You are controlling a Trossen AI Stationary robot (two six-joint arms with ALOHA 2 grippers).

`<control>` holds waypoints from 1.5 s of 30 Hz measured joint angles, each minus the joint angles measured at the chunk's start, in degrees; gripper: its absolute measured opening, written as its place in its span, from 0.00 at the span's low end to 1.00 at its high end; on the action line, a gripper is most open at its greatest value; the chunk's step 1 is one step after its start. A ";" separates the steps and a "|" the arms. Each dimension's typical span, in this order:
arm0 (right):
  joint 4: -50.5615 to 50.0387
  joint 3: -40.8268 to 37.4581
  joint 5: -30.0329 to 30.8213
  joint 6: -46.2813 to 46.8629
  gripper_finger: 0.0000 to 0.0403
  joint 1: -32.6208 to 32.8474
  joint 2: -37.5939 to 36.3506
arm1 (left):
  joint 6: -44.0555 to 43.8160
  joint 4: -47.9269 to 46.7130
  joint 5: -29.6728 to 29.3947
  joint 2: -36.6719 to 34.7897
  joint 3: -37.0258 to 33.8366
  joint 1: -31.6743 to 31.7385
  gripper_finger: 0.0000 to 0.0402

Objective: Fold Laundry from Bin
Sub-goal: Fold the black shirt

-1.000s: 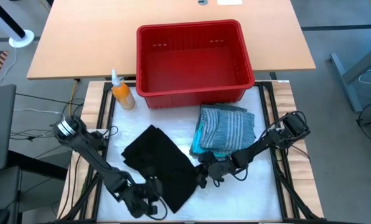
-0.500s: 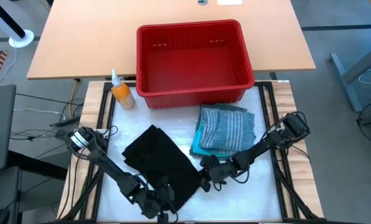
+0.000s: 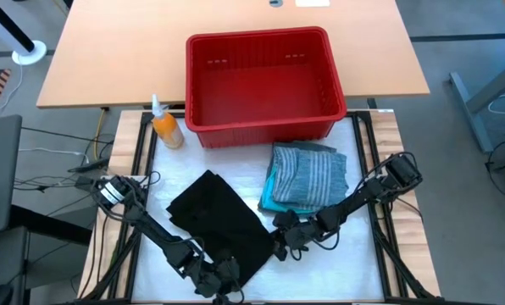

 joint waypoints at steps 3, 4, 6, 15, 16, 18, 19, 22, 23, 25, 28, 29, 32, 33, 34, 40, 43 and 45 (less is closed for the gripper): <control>-0.02 0.00 0.02 0.02 0.05 0.00 0.00 | 2.26 -2.27 -2.06 -1.21 0.00 -0.18 0.01; -0.01 0.00 0.02 0.02 0.05 0.00 0.00 | 3.22 -4.34 -3.46 -2.28 0.00 -0.17 0.01; -0.04 0.00 0.00 0.02 0.05 0.00 0.00 | 5.36 -8.41 -6.08 -4.62 0.01 -0.20 0.00; -0.04 0.00 -0.02 0.02 0.05 -0.12 0.00 | 17.89 -11.33 -8.68 -4.35 0.13 -0.57 0.00; -0.07 0.00 -0.02 0.05 0.05 -0.25 0.00 | 18.26 -11.08 -8.71 -3.19 0.09 -0.30 0.00; -0.04 0.00 -0.04 0.04 0.05 -0.39 0.00 | 18.19 -9.92 -7.91 -0.98 0.00 0.74 0.00; -0.11 0.00 -0.04 0.02 0.05 -0.44 0.00 | 17.71 -9.75 -7.08 -0.15 0.02 1.16 0.00; -0.93 0.00 -0.21 -0.99 0.05 -0.77 0.00 | 14.56 -11.05 -3.34 1.80 0.20 1.85 0.00; -1.46 0.00 -0.64 -1.25 0.05 -0.85 0.00 | 13.40 -11.65 -2.47 2.24 0.22 1.88 0.00; -2.53 0.00 -1.47 -1.28 0.05 -1.11 0.00 | 11.41 -12.61 -1.86 2.75 0.42 1.60 0.00; -4.57 0.00 -1.92 -1.31 0.06 -1.34 0.00 | 10.38 -13.66 -2.03 2.80 0.43 1.04 0.00; -5.45 0.02 -1.94 -1.31 0.06 -1.48 0.00 | 10.36 -13.92 -1.93 2.82 0.42 0.98 0.00; -7.87 0.13 -2.14 -1.46 0.06 -1.92 -0.02 | 9.73 -14.34 -0.63 2.86 0.39 0.98 0.00; -8.50 0.18 -2.23 -1.47 0.06 -2.04 -0.06 | 9.50 -14.61 -0.21 2.86 0.39 0.98 0.00; -8.93 0.20 -2.25 -1.48 0.06 -2.23 -0.11 | 9.28 -14.98 0.22 2.89 0.38 0.98 0.00; -9.42 0.19 -2.65 -2.42 0.07 -3.23 -0.13 | 8.20 -15.94 0.72 2.91 0.33 0.41 0.00; -8.50 0.05 -5.16 -3.39 0.07 -3.84 -0.46 | 7.90 -17.15 1.38 2.56 0.31 0.28 0.00; -7.51 0.02 -8.32 -4.36 0.07 -4.33 -0.81 | 7.71 -19.11 2.23 1.85 0.25 0.15 0.00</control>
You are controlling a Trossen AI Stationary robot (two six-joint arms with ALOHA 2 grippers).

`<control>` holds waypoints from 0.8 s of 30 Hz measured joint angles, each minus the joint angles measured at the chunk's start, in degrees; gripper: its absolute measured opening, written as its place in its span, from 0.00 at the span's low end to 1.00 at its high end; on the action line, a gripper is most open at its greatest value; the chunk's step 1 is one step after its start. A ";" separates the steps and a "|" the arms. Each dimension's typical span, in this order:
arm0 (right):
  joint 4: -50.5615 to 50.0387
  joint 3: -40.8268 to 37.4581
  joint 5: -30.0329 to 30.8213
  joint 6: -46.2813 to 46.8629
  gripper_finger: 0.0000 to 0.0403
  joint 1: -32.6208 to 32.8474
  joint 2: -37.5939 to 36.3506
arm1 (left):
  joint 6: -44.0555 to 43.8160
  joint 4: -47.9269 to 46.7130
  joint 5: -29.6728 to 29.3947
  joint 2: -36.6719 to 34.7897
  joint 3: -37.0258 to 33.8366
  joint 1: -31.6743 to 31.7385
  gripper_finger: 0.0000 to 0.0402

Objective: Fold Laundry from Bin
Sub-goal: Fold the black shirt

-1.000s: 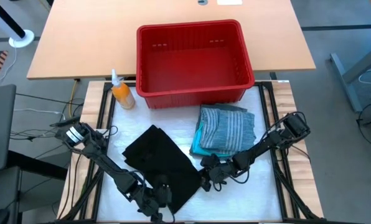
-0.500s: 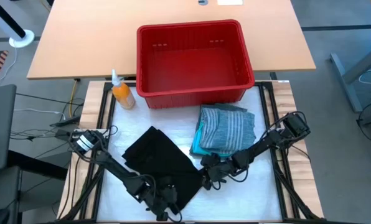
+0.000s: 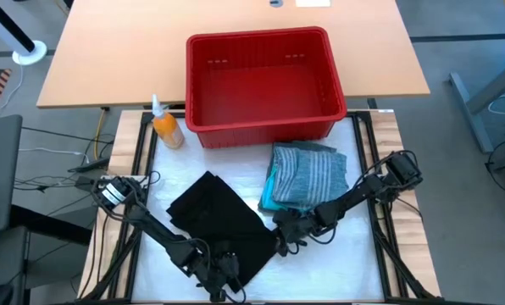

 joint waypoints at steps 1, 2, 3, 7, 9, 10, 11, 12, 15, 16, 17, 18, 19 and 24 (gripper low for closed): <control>-0.15 -0.01 -1.10 -0.13 0.07 -0.21 -0.33 | 0.00 -0.93 0.06 -0.32 -0.01 -0.08 0.00; -0.24 -0.02 -1.67 -0.09 0.07 -0.30 -0.59 | 0.00 -1.78 0.19 -0.65 -0.03 -0.13 0.00; -0.25 0.03 -1.96 -0.24 0.07 -0.30 -0.88 | 0.03 -2.61 0.41 -1.01 -0.03 -0.13 0.00; -0.23 0.44 -2.01 -3.05 0.09 -0.30 -1.27 | 2.20 -5.38 -0.36 -2.42 -0.12 -0.24 0.00; -0.27 0.97 -2.06 -4.80 0.12 -0.25 -1.27 | 3.70 -7.69 -0.73 -3.58 -0.21 -0.26 0.00; -0.51 1.23 -2.00 -5.48 0.15 -0.24 -1.27 | 4.62 -9.47 -1.05 -4.37 -0.26 -0.26 0.00; -0.77 1.43 -1.99 -5.79 0.17 -0.27 -1.27 | 5.42 -11.38 -1.25 -5.20 -0.35 -0.17 0.00; -0.81 1.74 -1.99 -6.09 0.20 -0.28 -1.27 | 6.11 -13.19 -1.55 -6.08 -0.47 0.04 0.00; -1.63 3.15 -2.03 -7.04 0.29 -0.69 -1.26 | 8.04 -17.27 -1.74 -8.93 -0.60 0.62 0.00; -2.14 3.78 -2.05 -7.16 0.32 -0.81 -1.27 | 8.76 -18.61 -1.76 -9.80 -0.64 0.80 0.00; -3.15 4.36 -2.10 -7.20 0.36 -1.04 -1.27 | 9.55 -19.17 -1.59 -10.58 -0.69 0.90 0.00; -4.15 4.95 -2.15 -7.18 0.39 -1.31 -1.27 | 10.28 -19.09 -0.99 -11.23 -0.63 1.03 0.00; -5.04 5.76 -2.52 -7.18 0.42 -1.56 -1.27 | 10.84 -19.42 -0.44 -11.99 -0.58 1.12 0.00; -6.28 10.40 -10.42 -8.08 0.52 -3.06 -1.27 | 11.71 -19.98 -1.27 -17.01 -0.58 1.27 0.00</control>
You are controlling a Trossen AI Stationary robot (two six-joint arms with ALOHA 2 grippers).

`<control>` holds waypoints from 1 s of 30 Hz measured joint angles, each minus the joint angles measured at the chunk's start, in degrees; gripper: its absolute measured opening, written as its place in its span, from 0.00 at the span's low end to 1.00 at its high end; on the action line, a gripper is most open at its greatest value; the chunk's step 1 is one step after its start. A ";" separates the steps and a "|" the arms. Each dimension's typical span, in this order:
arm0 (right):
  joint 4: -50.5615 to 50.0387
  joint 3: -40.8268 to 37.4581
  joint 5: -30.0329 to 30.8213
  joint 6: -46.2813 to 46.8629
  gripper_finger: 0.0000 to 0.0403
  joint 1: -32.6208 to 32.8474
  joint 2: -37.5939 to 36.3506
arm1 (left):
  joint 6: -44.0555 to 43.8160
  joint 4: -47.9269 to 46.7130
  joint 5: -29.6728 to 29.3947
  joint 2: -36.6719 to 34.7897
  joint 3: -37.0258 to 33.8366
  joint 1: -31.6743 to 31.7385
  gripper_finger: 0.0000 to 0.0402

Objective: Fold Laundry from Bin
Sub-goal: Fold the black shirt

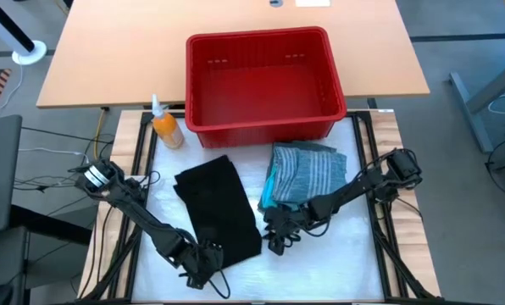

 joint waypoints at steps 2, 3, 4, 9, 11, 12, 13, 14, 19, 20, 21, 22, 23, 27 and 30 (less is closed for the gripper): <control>-0.28 1.47 -2.10 0.02 0.53 -0.05 0.00 | 0.95 0.21 -1.43 -3.37 0.15 0.38 0.00; -0.27 2.20 -2.42 0.04 0.53 0.18 0.00 | 1.32 0.03 -1.77 -5.20 0.15 0.55 0.00; -0.28 2.91 -2.40 0.23 0.54 0.55 0.00 | 1.69 -0.45 -1.75 -6.93 0.15 0.82 0.00; 2.73 4.83 0.90 0.92 0.52 4.20 0.00 | 1.09 -4.16 -5.97 -17.07 0.20 2.25 0.00; 3.71 4.81 5.57 0.93 0.51 6.17 0.00 | 0.77 -6.06 -12.47 -20.63 0.24 2.58 0.00; 4.16 4.81 8.18 0.94 0.50 7.18 0.00 | 0.70 -6.87 -15.69 -22.08 0.24 3.00 0.00; 4.82 4.79 10.90 0.92 0.50 8.12 0.01 | 0.74 -7.59 -18.14 -23.25 0.26 3.53 0.00; 6.08 4.79 13.53 0.93 0.49 8.97 0.46 | 0.89 -8.36 -19.38 -24.05 0.30 4.45 0.00; 19.13 4.80 18.62 -0.41 0.48 11.35 7.03 | 2.46 -12.70 -13.58 -23.81 -1.22 13.03 0.00; 22.31 4.86 18.59 -0.41 0.48 11.34 8.94 | 3.61 -12.44 -11.78 -23.77 -3.00 14.94 0.00; 24.55 5.31 18.58 -0.41 0.48 11.30 11.15 | 4.21 -12.36 -10.27 -23.77 -5.12 17.01 0.00; 25.77 6.40 18.63 -0.41 0.48 11.09 13.30 | 4.78 -11.17 -8.56 -23.79 -7.38 19.19 0.00; 25.86 7.75 18.61 -0.43 0.48 10.75 15.22 | 5.11 -9.16 -6.29 -23.91 -9.72 21.23 0.00; 23.16 15.11 18.63 -0.85 0.46 9.06 21.46 | 7.14 0.45 5.50 -24.18 -18.52 28.90 0.00; 19.10 22.57 18.70 -2.51 0.45 7.71 25.53 | 7.44 4.73 6.92 -23.73 -23.27 33.33 0.00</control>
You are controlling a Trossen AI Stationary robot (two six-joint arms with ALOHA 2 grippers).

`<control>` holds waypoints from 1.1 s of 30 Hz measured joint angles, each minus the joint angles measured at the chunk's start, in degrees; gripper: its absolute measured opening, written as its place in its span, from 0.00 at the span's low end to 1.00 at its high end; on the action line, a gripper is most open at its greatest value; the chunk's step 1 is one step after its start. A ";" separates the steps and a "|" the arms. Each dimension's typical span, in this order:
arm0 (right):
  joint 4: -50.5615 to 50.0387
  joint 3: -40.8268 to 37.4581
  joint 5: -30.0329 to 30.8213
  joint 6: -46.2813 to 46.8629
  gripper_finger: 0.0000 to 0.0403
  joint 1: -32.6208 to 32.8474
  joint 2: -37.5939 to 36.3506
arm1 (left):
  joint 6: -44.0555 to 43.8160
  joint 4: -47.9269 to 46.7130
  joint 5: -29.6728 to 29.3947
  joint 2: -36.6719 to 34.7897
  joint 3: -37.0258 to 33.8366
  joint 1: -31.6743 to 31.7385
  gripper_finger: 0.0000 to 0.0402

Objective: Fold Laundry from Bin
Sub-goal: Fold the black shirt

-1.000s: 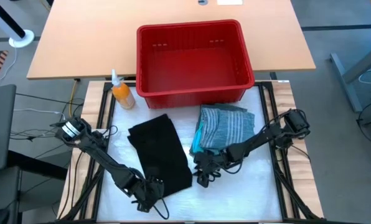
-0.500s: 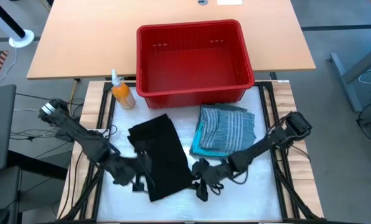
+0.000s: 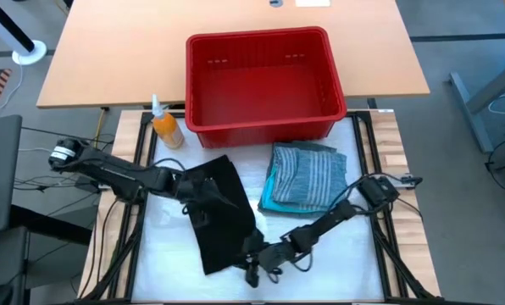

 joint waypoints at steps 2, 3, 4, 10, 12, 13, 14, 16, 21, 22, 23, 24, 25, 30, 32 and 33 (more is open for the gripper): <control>-5.61 5.27 0.01 -0.22 0.44 -0.77 2.76 | 0.46 3.56 -0.21 0.01 -2.22 2.94 0.00; -8.53 8.04 -0.02 -0.07 0.43 -1.13 4.20 | 1.07 4.63 -0.25 0.01 -2.76 4.27 0.00; -11.99 10.42 -0.07 0.30 0.42 -1.42 5.38 | 1.65 5.10 -0.17 0.00 -3.07 5.59 0.00; -29.91 21.49 -3.54 3.61 0.37 -0.81 9.97 | 1.70 6.76 -0.20 -0.02 -4.65 13.75 0.00; -36.10 23.10 -4.66 5.67 0.35 -0.02 9.97 | 1.26 6.96 0.81 -0.04 -5.33 15.20 0.00; -38.73 23.56 -4.72 6.61 0.33 0.69 9.62 | 1.21 7.26 1.60 -0.04 -5.81 15.61 0.00; -41.13 23.72 -4.81 7.13 0.32 1.51 9.15 | 1.15 7.55 2.25 -0.03 -6.31 15.82 0.00; -44.09 23.76 -5.36 7.89 0.31 3.07 8.33 | 1.08 7.72 2.73 -0.04 -7.17 15.83 0.00; -49.81 23.75 -5.33 7.96 0.29 6.39 7.74 | -1.99 10.87 0.67 -0.04 -10.68 15.85 0.00; -50.99 23.75 -5.15 7.96 0.29 7.09 7.70 | -2.82 11.84 0.12 -0.04 -11.21 15.85 0.00; -52.12 23.75 -4.87 7.94 0.29 7.80 7.68 | -3.68 12.93 -0.16 -0.04 -11.62 15.85 0.00; -52.94 23.74 -4.76 7.96 0.29 8.55 7.71 | -4.44 13.96 -0.22 -0.04 -11.86 15.85 0.00; -53.67 23.67 -4.71 7.94 0.29 9.25 7.58 | -5.11 14.87 -0.22 -0.04 -11.89 15.85 0.00; -60.50 23.38 -3.51 6.27 0.29 12.06 4.28 | -7.00 17.60 1.31 -0.04 -10.49 15.85 0.00; -66.16 23.09 -2.33 6.36 0.29 13.10 2.34 | -6.88 17.90 2.80 -0.14 -8.88 15.85 0.00; -68.48 22.80 -1.70 6.91 0.29 13.68 1.25 | -6.63 17.80 3.70 -0.32 -8.08 15.85 0.00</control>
